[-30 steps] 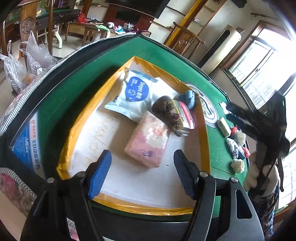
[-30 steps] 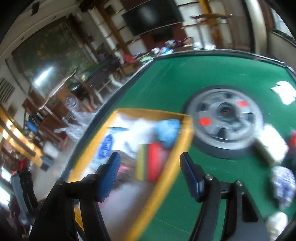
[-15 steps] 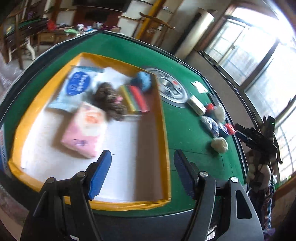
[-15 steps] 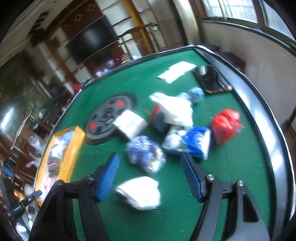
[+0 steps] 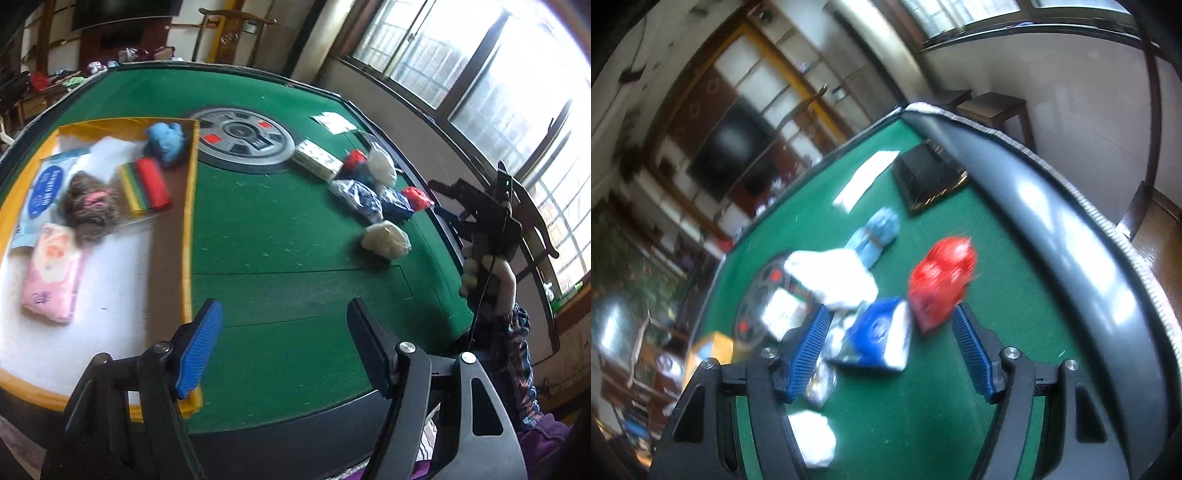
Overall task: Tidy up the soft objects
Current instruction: 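Move both tools back over the remaining items on the table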
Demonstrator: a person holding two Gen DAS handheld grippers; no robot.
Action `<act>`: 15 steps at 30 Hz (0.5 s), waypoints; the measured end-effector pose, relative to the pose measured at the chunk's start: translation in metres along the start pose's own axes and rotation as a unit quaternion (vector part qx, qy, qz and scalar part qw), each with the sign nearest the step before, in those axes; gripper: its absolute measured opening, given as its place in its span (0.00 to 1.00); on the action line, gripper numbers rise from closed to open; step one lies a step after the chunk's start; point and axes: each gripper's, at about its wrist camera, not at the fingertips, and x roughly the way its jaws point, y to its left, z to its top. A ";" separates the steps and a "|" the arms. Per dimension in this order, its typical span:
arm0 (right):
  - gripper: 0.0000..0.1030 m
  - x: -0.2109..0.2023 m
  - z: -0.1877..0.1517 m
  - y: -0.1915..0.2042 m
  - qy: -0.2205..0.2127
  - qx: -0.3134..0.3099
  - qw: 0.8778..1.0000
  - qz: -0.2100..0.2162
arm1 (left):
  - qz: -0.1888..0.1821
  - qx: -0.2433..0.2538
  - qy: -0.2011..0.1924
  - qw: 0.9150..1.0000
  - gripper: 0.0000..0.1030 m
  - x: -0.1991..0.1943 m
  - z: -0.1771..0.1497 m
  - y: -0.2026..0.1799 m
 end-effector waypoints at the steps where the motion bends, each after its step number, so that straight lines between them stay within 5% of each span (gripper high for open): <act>1: 0.63 -0.004 0.004 -0.006 -0.010 0.007 1.000 -0.002 | -0.003 0.004 0.007 1.000 0.68 0.005 0.001 -0.006; 7: 0.63 -0.007 0.020 -0.030 -0.031 0.032 0.999 -0.023 | -0.018 0.041 0.036 0.998 0.68 0.039 0.011 -0.049; 15: 0.63 0.017 0.012 -0.034 0.010 0.029 0.999 -0.029 | -0.009 0.086 0.042 0.995 0.68 0.099 0.037 -0.102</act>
